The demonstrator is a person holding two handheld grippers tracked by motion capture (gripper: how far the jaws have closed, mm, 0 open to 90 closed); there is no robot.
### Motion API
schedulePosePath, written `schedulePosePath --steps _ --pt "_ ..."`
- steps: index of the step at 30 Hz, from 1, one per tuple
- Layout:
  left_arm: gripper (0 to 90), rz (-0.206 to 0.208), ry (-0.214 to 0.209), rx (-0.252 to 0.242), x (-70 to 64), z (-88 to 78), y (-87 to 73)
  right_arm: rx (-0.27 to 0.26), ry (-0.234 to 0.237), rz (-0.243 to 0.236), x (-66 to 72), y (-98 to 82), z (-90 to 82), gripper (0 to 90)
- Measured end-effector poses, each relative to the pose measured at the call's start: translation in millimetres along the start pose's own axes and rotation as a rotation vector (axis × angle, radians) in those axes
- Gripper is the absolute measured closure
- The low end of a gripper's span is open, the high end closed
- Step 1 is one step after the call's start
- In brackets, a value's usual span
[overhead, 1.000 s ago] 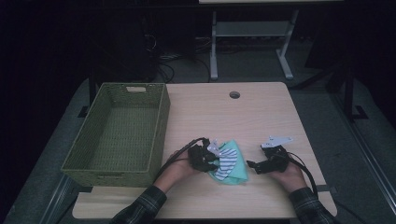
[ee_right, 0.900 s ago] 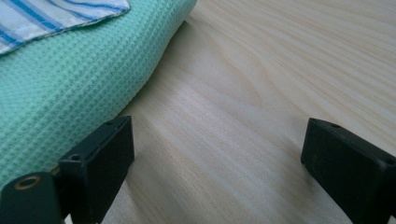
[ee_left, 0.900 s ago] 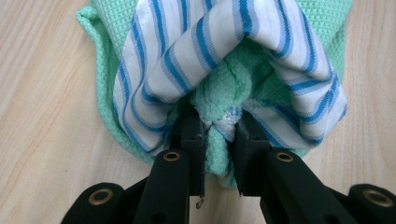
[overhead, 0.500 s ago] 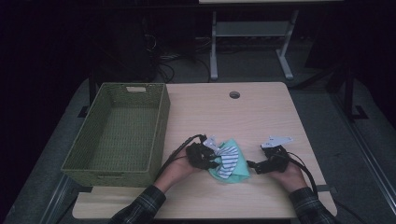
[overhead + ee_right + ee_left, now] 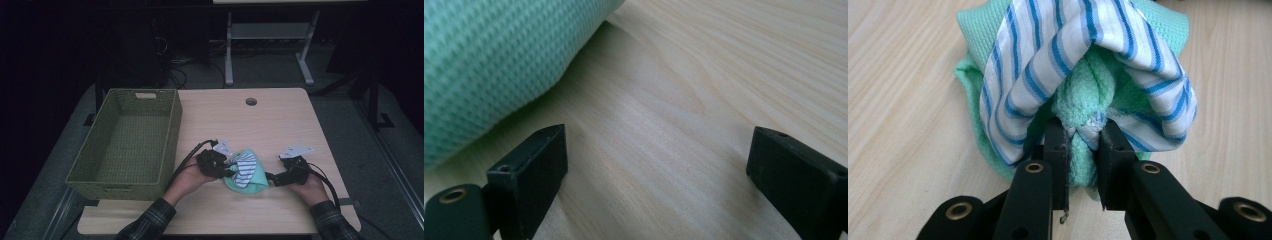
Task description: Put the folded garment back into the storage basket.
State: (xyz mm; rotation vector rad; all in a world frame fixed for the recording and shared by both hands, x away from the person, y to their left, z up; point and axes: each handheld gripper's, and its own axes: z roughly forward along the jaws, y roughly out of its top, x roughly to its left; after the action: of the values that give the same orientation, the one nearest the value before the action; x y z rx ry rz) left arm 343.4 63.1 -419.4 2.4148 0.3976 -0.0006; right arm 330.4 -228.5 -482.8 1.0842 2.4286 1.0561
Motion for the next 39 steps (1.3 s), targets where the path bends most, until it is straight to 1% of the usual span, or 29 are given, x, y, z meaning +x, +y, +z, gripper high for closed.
schedulePosePath --steps 4,5,11,14,17,19,20,21,22,25,26,28,29,30,35,37,39 --pt "77.3 0.01 -0.001 0.002 -0.1 -6.6 4.7 0.0 0.0 -0.001 -0.1 0.0 0.0 9.2" --pt "77.3 0.0 -0.005 -0.007 -0.6 -8.6 5.5 0.0 0.0 0.0 0.0 0.0 0.0 9.2" --pt "77.3 0.003 -0.008 -0.021 0.5 -22.9 12.1 0.0 0.0 -0.002 -0.1 0.0 0.0 9.2" --pt "77.2 -0.013 -0.01 -0.032 0.6 -29.5 14.4 0.0 0.0 -0.001 -0.1 0.0 0.0 9.2" --pt "77.2 -0.008 -0.007 -0.036 1.9 -36.4 16.6 -0.001 0.0 0.0 0.0 0.0 0.0 9.2" --pt "77.1 -0.016 -0.011 -0.042 1.6 -40.6 17.7 0.0 -0.001 0.001 0.0 0.1 0.1 9.2" --pt "77.1 -0.011 -0.008 -0.04 1.8 -42.9 18.4 0.0 -0.002 0.003 0.2 0.1 0.1 9.1" --pt "77.1 -0.015 -0.011 -0.04 1.5 -44.7 18.8 0.0 -0.003 0.003 0.3 0.1 0.1 9.1" --pt "77.1 -0.01 -0.008 -0.039 2.0 -46.9 19.3 0.0 -0.003 0.003 0.3 0.1 0.1 9.1" --pt "77.1 -0.017 -0.004 -0.043 3.0 -53.4 19.9 0.001 -0.003 0.004 0.3 0.2 0.1 8.5" --pt "77.1 -0.016 -0.003 -0.041 3.7 -55.8 20.2 0.004 -0.005 0.007 0.4 0.3 0.2 6.5" --pt "77.1 -0.027 0.0 -0.047 4.2 -60.1 20.5 0.02 -0.011 0.009 0.1 0.4 0.8 3.0" --pt "77.1 -0.026 0.007 -0.047 5.2 -65.0 21.3 0.019 -0.014 0.012 -0.2 0.4 0.9 2.9" --pt "77.1 -0.026 0.007 -0.047 5.2 -65.0 21.3 0.019 -0.014 0.012 -0.2 0.4 0.9 2.9" --pt "77.1 -0.047 0.018 -0.061 6.9 -77.8 22.0 0.021 -0.015 0.015 -0.1 0.5 0.9 2.6" --pt "77.1 -0.046 0.024 -0.063 8.5 -82.9 21.5 0.02 -0.015 0.014 -0.2 0.5 0.9 2.6" --pt "77.0 -0.055 0.029 -0.066 9.3 -87.5 20.1 0.021 -0.015 0.015 -0.1 0.5 1.0 2.6"
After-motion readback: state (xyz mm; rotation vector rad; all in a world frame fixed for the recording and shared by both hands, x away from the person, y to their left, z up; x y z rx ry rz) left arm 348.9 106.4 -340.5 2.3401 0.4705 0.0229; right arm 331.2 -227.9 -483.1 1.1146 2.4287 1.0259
